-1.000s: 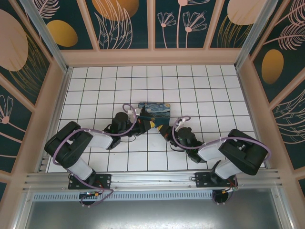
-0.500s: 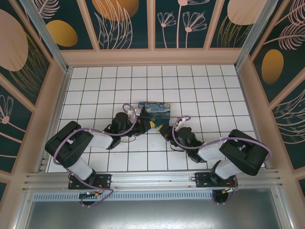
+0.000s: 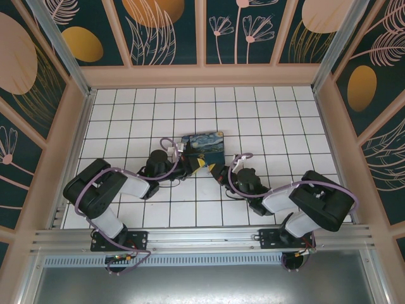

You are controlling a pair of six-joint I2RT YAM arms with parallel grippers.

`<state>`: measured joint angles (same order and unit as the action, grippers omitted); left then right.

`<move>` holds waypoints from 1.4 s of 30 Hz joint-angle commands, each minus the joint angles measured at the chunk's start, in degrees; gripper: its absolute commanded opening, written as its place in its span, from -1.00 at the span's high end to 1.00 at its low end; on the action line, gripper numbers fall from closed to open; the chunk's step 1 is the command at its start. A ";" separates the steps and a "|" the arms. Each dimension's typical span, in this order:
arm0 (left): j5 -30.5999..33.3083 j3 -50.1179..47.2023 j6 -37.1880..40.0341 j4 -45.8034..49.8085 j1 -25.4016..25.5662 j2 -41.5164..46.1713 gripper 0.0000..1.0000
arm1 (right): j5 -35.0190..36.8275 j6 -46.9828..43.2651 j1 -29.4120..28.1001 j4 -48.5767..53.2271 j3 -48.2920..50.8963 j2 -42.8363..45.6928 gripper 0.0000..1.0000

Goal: Unlock the padlock with the key

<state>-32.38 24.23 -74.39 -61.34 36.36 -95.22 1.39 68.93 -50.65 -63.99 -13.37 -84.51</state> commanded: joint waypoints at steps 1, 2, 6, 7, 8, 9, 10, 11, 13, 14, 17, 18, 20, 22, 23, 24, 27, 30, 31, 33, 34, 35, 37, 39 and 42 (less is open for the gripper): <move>-5.77 -0.26 -4.44 -7.24 0.91 0.61 1.00 | -2.64 -1.26 0.79 -8.47 -0.37 -0.52 1.00; -5.83 -0.30 -4.29 -6.85 0.91 1.07 1.00 | -3.15 -0.99 1.14 -9.48 -0.36 -0.87 1.00; -5.79 0.02 -2.52 -3.72 0.95 2.60 1.00 | -5.12 0.37 2.41 -13.08 -0.50 -2.49 1.00; -5.76 0.11 -1.96 -2.81 0.91 2.83 1.00 | -5.57 0.71 2.73 -13.69 -0.61 -2.91 1.00; -5.73 0.20 -1.57 -2.11 0.91 3.02 1.00 | -5.92 0.85 3.05 -14.20 -0.71 -3.23 1.00; -5.66 0.43 -0.90 -1.31 0.91 3.13 1.00 | -6.40 0.82 3.35 -14.41 -0.88 -3.43 1.00; -5.65 0.51 -0.32 -0.55 0.91 3.24 1.00 | -6.88 0.69 3.81 -14.63 -1.01 -3.54 1.00; -5.67 0.59 0.15 0.00 0.90 3.33 1.00 | -7.36 0.62 4.26 -14.70 -1.03 -3.55 1.00; -5.70 1.03 1.67 2.03 0.91 3.64 1.00 | -8.84 0.42 5.73 -15.02 -0.80 -3.42 1.00; -5.71 1.25 2.29 3.01 0.91 3.76 1.00 | -9.37 0.44 6.46 -14.81 -0.70 -3.12 1.00; -5.59 1.74 3.95 5.38 0.91 4.16 1.00 | -10.21 0.44 8.29 -13.93 -0.26 -2.13 1.00; -5.62 1.85 4.05 5.53 0.90 4.12 1.00 | -10.47 0.35 8.58 -13.52 -0.37 -1.83 1.00; -5.42 1.97 4.09 5.84 0.95 4.08 1.00 | -11.24 -0.05 8.76 -12.26 -1.19 -1.53 1.00; -5.25 2.19 3.92 5.56 0.97 3.78 1.00 | -11.67 -0.46 8.33 -11.05 -2.24 -1.74 1.00; -5.24 2.23 3.62 5.16 0.91 3.57 1.00 | -11.71 -0.47 8.16 -10.78 -2.64 -1.96 1.00; -5.33 2.46 3.30 4.72 0.92 3.34 1.00 | -11.52 -0.38 7.89 -10.90 -2.89 -2.40 1.00; -5.59 2.57 2.62 3.84 0.92 3.02 1.00 | -11.50 0.37 7.58 -12.36 -3.29 -3.82 1.00; -5.21 2.58 2.47 4.11 0.86 3.11 1.00 | -12.01 1.03 7.41 -13.88 -3.42 -5.03 1.00; -4.85 2.58 2.32 4.21 0.83 3.11 1.00 | -12.11 0.99 7.18 -13.76 -3.53 -5.08 1.00; -4.25 2.72 1.80 4.35 0.89 3.02 1.00 | -11.63 0.95 6.74 -13.04 -3.31 -4.91 1.00; -3.68 2.74 1.69 4.55 0.94 2.99 1.00 | -11.34 0.95 6.63 -12.81 -2.97 -4.72 1.00; -3.06 2.92 1.56 5.11 0.85 2.99 1.00 | -10.96 1.10 6.55 -12.66 -2.48 -4.38 1.00; -1.97 3.19 1.84 6.62 0.82 3.15 1.00 | -10.17 1.47 6.53 -11.58 -1.27 -3.29 1.00; -1.11 3.47 1.98 8.10 0.82 3.33 1.00 | -9.36 1.63 6.54 -9.74 0.13 -1.38 1.00; -0.62 4.06 2.08 9.31 0.64 3.12 1.00 | -8.41 1.26 6.36 -5.60 1.75 2.14 1.00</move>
<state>-31.07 26.83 -72.10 -54.63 36.23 -92.38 -8.84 69.82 -43.70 -70.32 -12.84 -86.65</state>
